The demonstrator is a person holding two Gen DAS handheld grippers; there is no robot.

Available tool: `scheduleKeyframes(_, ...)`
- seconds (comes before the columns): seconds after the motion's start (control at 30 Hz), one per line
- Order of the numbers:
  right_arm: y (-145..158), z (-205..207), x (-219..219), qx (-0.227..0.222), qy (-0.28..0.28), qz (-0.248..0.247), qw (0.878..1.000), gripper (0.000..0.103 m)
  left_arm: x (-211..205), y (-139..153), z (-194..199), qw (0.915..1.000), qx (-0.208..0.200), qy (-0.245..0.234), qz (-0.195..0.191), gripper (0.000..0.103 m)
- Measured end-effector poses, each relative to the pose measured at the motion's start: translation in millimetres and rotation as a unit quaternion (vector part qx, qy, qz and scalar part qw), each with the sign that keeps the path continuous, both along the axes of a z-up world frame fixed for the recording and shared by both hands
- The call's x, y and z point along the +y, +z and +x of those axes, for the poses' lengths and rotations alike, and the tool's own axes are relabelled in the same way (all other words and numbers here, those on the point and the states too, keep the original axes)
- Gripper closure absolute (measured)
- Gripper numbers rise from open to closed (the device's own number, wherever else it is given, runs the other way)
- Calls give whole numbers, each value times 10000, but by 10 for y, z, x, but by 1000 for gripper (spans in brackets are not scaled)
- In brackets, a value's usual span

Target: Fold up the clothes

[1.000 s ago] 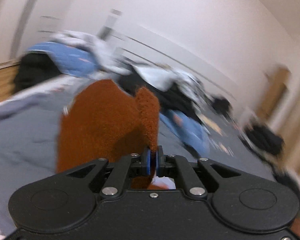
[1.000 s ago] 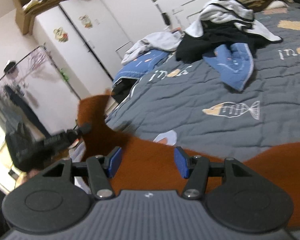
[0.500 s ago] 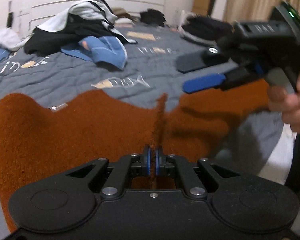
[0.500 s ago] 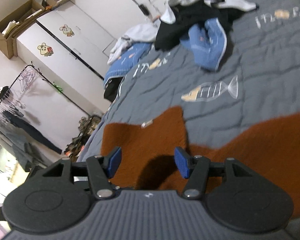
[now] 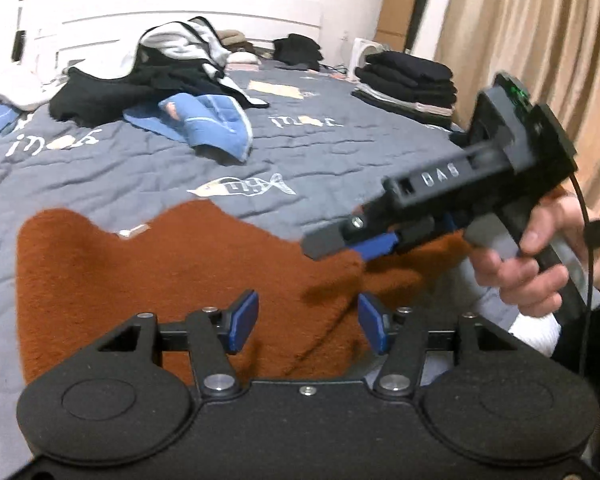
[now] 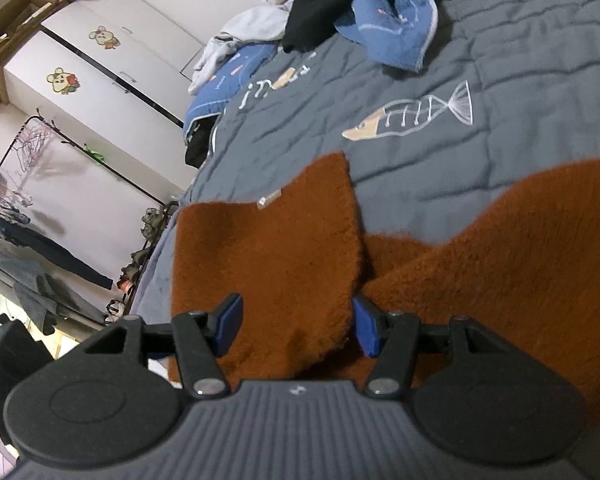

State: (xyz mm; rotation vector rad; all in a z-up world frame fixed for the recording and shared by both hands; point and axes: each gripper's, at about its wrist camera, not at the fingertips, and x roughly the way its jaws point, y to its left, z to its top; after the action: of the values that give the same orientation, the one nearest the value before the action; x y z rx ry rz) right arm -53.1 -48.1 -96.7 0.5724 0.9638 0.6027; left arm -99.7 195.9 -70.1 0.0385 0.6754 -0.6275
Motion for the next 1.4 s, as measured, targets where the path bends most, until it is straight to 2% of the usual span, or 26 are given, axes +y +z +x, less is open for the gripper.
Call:
scheduleKeyframes(0.13,-25,-36,99,-36,104,-127,9999,45,93,-10,53,9998,44,204,31,48)
scheduleKeyframes(0.27,-51,-63,164,-57,157,-173,9997,52,198,10,67,9991,35,431,-9,48)
scheduleKeyframes(0.33,-65,-78,165,-48,172,-146,9997,72,244,38,52,9987,-28,518,-22,48)
scheduleKeyframes(0.37,-69,-85,169,-44,189,-158,9997,88,267,53,51,9984,-65,560,-23,48)
scheduleKeyframes(0.4,-65,-92,175,-41,186,-181,9997,98,293,68,62,9980,-89,618,-19,48)
scheduleKeyframes(0.53,57,-156,127,-226,45,-144,9996,98,448,118,104,9953,-119,953,-118,48)
scheduleKeyframes(0.77,540,-326,-283,-736,-305,150,9967,99,687,242,159,9857,-204,1620,-422,48)
scheduleKeyframes(0.87,730,-430,-555,-893,-525,146,9945,99,661,261,194,9853,-172,1630,-478,46)
scheduleKeyframes(0.97,896,-550,-845,-1082,-753,140,9912,99,567,237,227,9877,-118,1521,-352,44)
scheduleKeyframes(1.03,974,-640,-1042,-1175,-887,129,9890,99,505,217,248,9890,-66,1451,-266,39)
scheduleKeyframes(1.1,991,-734,-1234,-1233,-1089,23,9864,99,457,195,271,9895,-8,1431,-181,35)
scheduleKeyframes(1.17,946,-791,-1436,-1194,-1370,-133,9833,99,441,157,307,9894,95,1441,-150,35)
scheduleKeyframes(1.27,806,-816,-1750,-965,-1850,-340,9774,99,438,107,359,9882,266,1492,-201,35)
scheduleKeyframes(1.4,698,-807,-2023,-764,-2184,-704,9703,99,355,48,416,9892,477,1373,-206,35)
